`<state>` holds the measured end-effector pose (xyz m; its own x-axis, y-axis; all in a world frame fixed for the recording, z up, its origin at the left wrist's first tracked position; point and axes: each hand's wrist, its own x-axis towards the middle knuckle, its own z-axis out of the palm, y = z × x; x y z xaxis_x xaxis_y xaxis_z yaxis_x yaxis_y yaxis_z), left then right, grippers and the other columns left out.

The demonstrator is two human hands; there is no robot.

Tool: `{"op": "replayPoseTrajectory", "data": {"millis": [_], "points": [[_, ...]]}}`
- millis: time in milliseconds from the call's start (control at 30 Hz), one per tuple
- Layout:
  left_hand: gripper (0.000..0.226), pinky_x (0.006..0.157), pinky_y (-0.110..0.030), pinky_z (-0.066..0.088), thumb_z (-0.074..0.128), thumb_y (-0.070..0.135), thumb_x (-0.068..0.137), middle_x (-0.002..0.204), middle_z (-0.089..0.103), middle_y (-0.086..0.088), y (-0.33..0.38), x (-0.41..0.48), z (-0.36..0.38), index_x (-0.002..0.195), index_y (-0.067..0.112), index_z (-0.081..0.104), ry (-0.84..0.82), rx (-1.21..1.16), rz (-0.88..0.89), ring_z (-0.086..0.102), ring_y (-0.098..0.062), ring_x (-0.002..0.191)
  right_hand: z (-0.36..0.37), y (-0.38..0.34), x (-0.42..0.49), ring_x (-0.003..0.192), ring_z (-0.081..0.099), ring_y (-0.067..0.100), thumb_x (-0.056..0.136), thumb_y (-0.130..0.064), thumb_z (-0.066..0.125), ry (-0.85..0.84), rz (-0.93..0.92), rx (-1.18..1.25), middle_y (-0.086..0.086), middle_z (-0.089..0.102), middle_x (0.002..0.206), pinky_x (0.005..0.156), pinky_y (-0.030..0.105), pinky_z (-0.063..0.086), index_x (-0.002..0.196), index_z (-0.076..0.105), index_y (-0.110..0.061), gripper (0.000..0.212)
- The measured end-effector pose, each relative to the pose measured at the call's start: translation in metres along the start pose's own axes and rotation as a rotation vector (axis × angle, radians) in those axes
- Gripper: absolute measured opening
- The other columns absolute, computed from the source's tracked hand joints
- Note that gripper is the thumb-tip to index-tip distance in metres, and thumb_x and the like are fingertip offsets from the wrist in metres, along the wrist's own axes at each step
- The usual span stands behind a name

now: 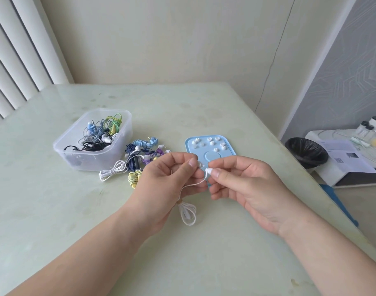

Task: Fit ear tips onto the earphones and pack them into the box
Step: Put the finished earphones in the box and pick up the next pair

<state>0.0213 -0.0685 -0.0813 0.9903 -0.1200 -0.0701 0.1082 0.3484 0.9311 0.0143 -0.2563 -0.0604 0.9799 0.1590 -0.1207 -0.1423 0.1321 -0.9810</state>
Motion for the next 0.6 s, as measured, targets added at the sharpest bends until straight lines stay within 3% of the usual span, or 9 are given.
{"op": "replayPoseTrajectory", "data": {"millis": [167,333,467,600], "points": [[0.025,0.086,-0.044,0.062,0.069,0.009,0.093,0.097,0.077,-0.023,0.0019,0.0002,0.0000,0.117,0.003,0.068,0.041,-0.007,-0.005,0.077,-0.031,0.087,-0.0030,-0.0009,0.0011,0.073,0.069,0.027,0.087,0.005,0.073,0.048,0.022,0.029,0.019,0.072,0.085,0.070,0.034,0.059,0.106,0.072,0.003,0.020],[0.026,0.094,-0.045,0.061,0.071,0.013,0.093,0.102,0.078,-0.021,0.0031,-0.0009,0.0012,0.114,-0.001,0.069,0.026,0.061,-0.025,0.076,-0.031,0.101,-0.0011,0.0017,-0.0004,0.075,0.071,0.025,0.084,0.002,0.077,0.040,-0.026,-0.074,0.013,0.078,0.087,0.074,0.034,0.060,0.099,0.078,-0.003,0.016],[0.024,0.084,-0.049,0.062,0.070,0.016,0.095,0.105,0.075,-0.021,0.0038,-0.0040,0.0019,0.112,0.000,0.069,-0.046,0.131,-0.030,0.075,-0.036,0.100,0.0016,0.0009,-0.0024,0.072,0.074,0.025,0.082,0.002,0.080,0.063,-0.098,-0.231,0.014,0.079,0.085,0.074,0.031,0.061,0.091,0.081,-0.008,0.014],[0.018,0.074,-0.040,0.061,0.070,0.015,0.096,0.105,0.072,-0.027,0.0030,-0.0045,0.0029,0.109,0.002,0.070,-0.044,0.203,-0.021,0.073,-0.043,0.098,0.0052,0.0022,-0.0037,0.070,0.073,0.027,0.080,0.001,0.082,0.085,-0.135,-0.324,0.013,0.077,0.076,0.079,0.043,0.063,0.083,0.079,-0.009,0.010]]}}
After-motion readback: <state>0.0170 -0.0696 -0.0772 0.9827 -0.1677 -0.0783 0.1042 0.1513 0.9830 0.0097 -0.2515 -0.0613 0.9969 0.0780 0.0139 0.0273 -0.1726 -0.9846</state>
